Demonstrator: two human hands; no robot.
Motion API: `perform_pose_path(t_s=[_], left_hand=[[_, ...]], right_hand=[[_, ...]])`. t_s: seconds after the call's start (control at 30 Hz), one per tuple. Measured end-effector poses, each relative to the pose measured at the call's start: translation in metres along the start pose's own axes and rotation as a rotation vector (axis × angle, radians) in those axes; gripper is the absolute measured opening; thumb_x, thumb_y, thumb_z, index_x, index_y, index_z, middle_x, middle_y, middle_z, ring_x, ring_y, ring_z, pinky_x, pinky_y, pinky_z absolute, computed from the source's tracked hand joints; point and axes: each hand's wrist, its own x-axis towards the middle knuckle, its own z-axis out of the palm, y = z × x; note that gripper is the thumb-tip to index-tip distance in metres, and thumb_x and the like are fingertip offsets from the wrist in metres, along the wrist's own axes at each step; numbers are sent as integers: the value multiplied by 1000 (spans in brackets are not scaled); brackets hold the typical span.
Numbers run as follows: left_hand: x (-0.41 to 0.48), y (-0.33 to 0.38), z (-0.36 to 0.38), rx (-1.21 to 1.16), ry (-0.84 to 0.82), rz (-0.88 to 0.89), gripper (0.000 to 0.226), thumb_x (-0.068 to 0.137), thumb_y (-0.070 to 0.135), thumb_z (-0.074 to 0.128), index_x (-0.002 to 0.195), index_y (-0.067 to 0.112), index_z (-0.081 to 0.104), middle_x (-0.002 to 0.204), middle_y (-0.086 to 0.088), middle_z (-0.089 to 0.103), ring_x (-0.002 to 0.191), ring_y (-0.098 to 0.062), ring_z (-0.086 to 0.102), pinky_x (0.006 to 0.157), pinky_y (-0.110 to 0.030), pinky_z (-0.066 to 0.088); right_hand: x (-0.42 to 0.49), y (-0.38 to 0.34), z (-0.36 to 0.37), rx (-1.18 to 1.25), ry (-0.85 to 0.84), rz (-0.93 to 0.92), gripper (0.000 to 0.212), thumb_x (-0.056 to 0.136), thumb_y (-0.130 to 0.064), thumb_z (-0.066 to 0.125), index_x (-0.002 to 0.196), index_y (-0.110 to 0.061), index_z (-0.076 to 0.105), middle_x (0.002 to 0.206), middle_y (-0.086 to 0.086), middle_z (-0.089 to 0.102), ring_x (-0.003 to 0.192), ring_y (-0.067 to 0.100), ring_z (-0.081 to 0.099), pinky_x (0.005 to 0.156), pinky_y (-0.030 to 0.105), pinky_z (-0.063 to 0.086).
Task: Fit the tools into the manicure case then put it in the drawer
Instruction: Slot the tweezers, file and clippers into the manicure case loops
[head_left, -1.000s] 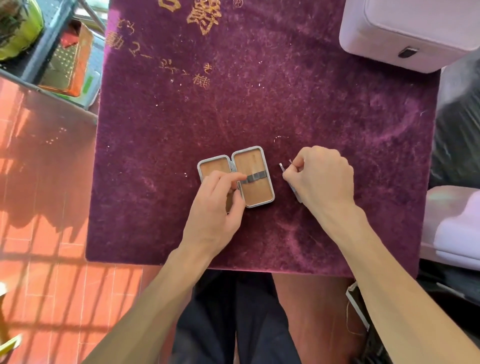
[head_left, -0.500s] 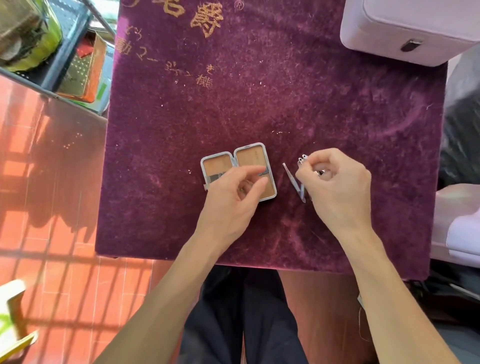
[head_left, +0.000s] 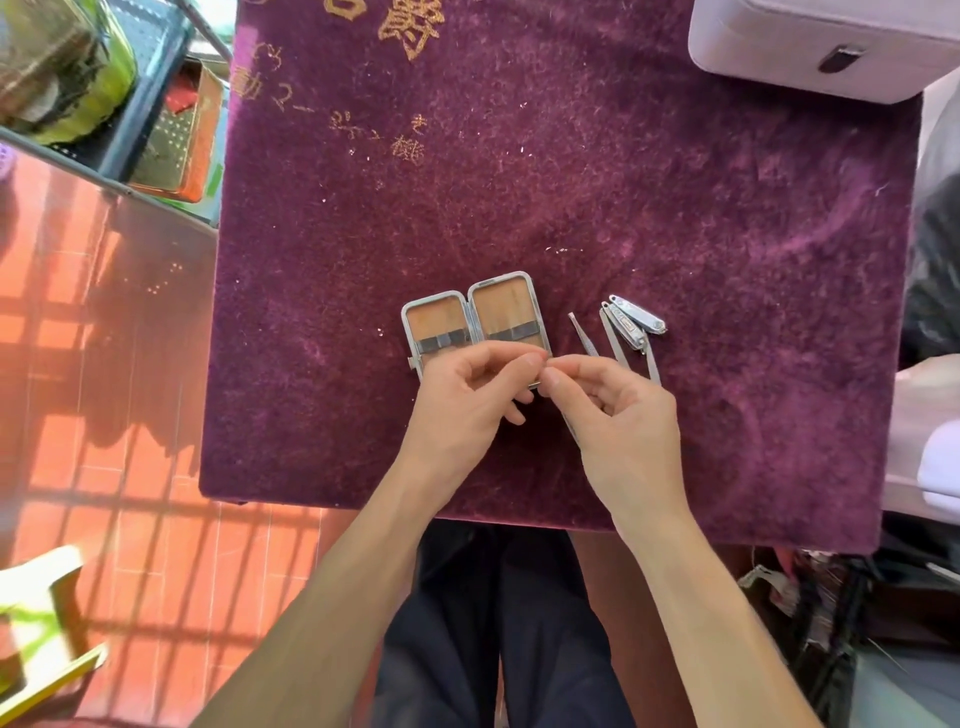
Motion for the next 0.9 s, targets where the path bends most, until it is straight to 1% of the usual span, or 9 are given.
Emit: perform_pose_path(t_s=[0.17, 0.3, 0.37, 0.47, 0.53, 0.6, 0.7, 0.8, 0.9], left_hand=[[1, -1, 2, 45, 38, 38, 14, 97, 25, 67, 98, 17, 78, 83, 1, 78, 75, -6, 69, 63, -18, 55], [7, 5, -2, 100, 129, 78, 13, 97, 24, 68, 96, 13, 77, 69, 8, 70, 62, -3, 64, 60, -16, 52], [10, 9, -4, 142, 144, 93, 13, 97, 23, 69, 96, 13, 77, 65, 12, 68, 56, 1, 61, 57, -13, 50], [13, 13, -5, 211, 136, 95, 11, 96, 26, 70, 98, 17, 77, 65, 15, 67, 55, 0, 59, 56, -15, 50], [13, 12, -7, 382, 176, 187, 13, 96, 28, 70, 106, 21, 75, 78, 17, 68, 68, 0, 60, 65, -18, 50], [14, 7, -11, 692, 271, 345, 31, 93, 31, 70, 122, 23, 68, 107, 13, 63, 96, -3, 58, 88, -24, 47], [20, 1, -21, 1000, 315, 380, 67, 88, 46, 69, 148, 26, 48, 152, 1, 43, 141, -16, 39, 117, -37, 26], [24, -7, -26, 1081, 225, 349, 84, 87, 53, 67, 157, 21, 35, 165, -5, 28, 152, -22, 26, 123, -42, 16], [25, -13, -25, 1108, 203, 349, 86, 88, 54, 66, 159, 20, 31, 169, -5, 21, 157, -23, 17, 126, -45, 12]], right_hand=[[-1, 3, 7, 120, -12, 47, 4, 96, -27, 79, 97, -30, 82, 92, -6, 84, 90, 7, 80, 79, 14, 58], [-8, 10, 3, 71, -47, 88, 10, 98, -31, 76, 92, -34, 84, 85, -9, 84, 84, -2, 77, 77, 7, 53], [-12, 13, 1, 56, -62, 139, 11, 98, -36, 75, 93, -37, 85, 82, -9, 83, 72, -7, 72, 71, 13, 53], [-14, 17, -1, 64, -77, 213, 13, 98, -42, 74, 92, -38, 85, 74, -8, 80, 54, -6, 60, 74, 28, 49], [-15, 18, 0, 72, -53, 232, 17, 98, -42, 73, 88, -34, 85, 68, -7, 76, 51, -4, 54, 74, 31, 49], [-14, 19, -1, 79, -7, 232, 18, 98, -40, 73, 87, -31, 84, 66, -6, 75, 54, -6, 57, 76, 30, 46], [-14, 22, 0, 53, 40, 211, 22, 100, -38, 72, 84, -27, 83, 60, -6, 71, 48, -3, 52, 70, 22, 44], [-13, 23, 2, 24, 63, 200, 26, 101, -37, 71, 81, -24, 82, 56, -7, 68, 44, -2, 47, 64, 14, 43], [-13, 21, 4, 10, 68, 193, 26, 101, -36, 71, 82, -23, 81, 56, -7, 69, 45, -3, 51, 68, 18, 44]])
